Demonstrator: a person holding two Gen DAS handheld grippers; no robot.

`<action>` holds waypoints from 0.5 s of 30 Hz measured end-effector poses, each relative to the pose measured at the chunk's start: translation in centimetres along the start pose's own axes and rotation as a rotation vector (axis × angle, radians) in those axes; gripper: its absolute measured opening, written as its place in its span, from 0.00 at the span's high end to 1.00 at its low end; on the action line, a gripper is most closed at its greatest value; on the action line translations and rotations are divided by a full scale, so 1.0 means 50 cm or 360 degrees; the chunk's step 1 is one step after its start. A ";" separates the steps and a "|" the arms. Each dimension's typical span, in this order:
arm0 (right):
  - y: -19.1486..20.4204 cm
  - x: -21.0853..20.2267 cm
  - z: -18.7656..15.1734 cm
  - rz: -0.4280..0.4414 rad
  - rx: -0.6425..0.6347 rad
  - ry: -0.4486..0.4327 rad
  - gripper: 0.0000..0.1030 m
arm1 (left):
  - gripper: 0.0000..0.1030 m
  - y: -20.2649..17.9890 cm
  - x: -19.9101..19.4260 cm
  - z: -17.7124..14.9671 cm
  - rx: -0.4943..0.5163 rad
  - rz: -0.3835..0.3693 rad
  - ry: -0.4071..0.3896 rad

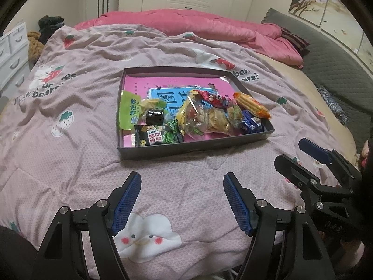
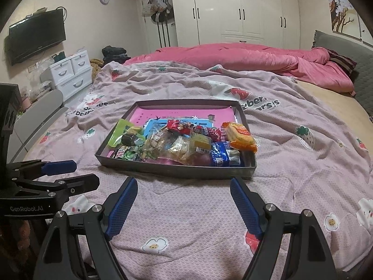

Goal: Organize snacks

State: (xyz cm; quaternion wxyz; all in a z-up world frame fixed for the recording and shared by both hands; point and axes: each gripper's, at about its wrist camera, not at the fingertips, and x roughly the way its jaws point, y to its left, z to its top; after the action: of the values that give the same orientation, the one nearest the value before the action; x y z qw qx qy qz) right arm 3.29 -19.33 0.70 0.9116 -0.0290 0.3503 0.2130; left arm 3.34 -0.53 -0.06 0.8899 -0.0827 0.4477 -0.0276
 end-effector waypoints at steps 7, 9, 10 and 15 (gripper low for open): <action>0.000 -0.002 0.001 0.0005 0.0003 -0.0003 0.21 | 0.27 0.001 -0.001 -0.002 -0.0006 0.0004 0.0000; -0.002 -0.003 0.002 0.0004 0.0005 -0.0004 0.21 | 0.27 0.001 -0.001 -0.001 -0.0006 0.0003 0.0000; -0.001 -0.003 0.002 0.0005 0.0006 -0.0004 0.21 | 0.27 0.001 -0.001 -0.001 -0.0005 0.0004 0.0000; -0.002 -0.004 0.002 0.0002 0.0002 -0.0006 0.21 | 0.27 0.007 -0.001 0.000 -0.0015 0.0007 0.0000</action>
State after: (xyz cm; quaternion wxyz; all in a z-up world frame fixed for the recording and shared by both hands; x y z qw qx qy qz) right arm 3.26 -19.48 0.90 0.9122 -0.0279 0.3488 0.2134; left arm 3.29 -0.17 -0.10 0.8896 -0.0859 0.4480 -0.0235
